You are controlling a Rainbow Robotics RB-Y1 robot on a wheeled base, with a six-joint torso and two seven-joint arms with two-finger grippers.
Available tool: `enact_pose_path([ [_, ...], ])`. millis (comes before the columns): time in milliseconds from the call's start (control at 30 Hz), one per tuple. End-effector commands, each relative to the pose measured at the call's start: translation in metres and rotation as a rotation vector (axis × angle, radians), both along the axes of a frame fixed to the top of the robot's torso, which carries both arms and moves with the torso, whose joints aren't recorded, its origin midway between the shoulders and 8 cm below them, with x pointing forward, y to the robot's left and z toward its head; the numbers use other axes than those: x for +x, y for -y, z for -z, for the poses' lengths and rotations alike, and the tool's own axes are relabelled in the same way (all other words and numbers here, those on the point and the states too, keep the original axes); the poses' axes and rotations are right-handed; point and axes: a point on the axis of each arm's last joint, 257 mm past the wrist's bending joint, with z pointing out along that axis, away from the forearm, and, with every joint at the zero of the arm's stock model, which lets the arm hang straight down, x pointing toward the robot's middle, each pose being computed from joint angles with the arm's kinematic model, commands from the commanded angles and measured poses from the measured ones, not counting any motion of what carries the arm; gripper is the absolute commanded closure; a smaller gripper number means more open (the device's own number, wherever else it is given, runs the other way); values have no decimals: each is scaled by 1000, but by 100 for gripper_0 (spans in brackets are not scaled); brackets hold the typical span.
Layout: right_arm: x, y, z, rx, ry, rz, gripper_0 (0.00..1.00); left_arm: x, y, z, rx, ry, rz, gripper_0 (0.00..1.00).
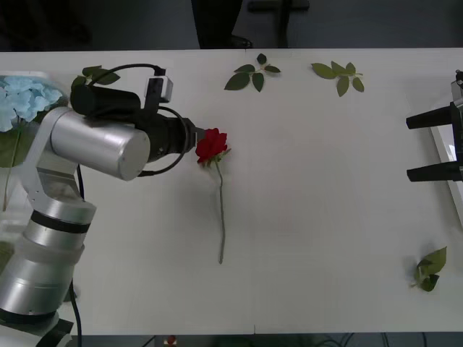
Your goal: Place the red flowers into the right box and the blue flowers into the left box. If a person shows an open palm, hand one flower to the person first, then continue sorting.
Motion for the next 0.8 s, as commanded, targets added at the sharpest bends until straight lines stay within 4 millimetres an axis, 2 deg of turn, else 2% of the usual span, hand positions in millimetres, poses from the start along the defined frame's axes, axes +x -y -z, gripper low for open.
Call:
enact_pose_path([
  [33, 0, 9, -15, -56, 58, -13, 0, -6, 24, -3, -40, -33, -50, 0],
  [167, 0, 9, -15, -56, 58, -13, 0, -16, 41, 14, -14, -67, -44, 0],
  [400, 0, 9, -15, -56, 58, -13, 0, -10, 56, 38, 4, -53, -32, 0],
  [467, 0, 9, -15, -56, 58, -13, 0, -9, 64, 51, 7, -54, -17, 0],
  [633, 0, 9, -15, -56, 58, -13, 0, -10, 71, 82, 31, -76, -2, 0],
  [800, 0, 9, -15, -56, 58, -13, 0, -17, 80, 95, 47, -95, 17, 0],
])
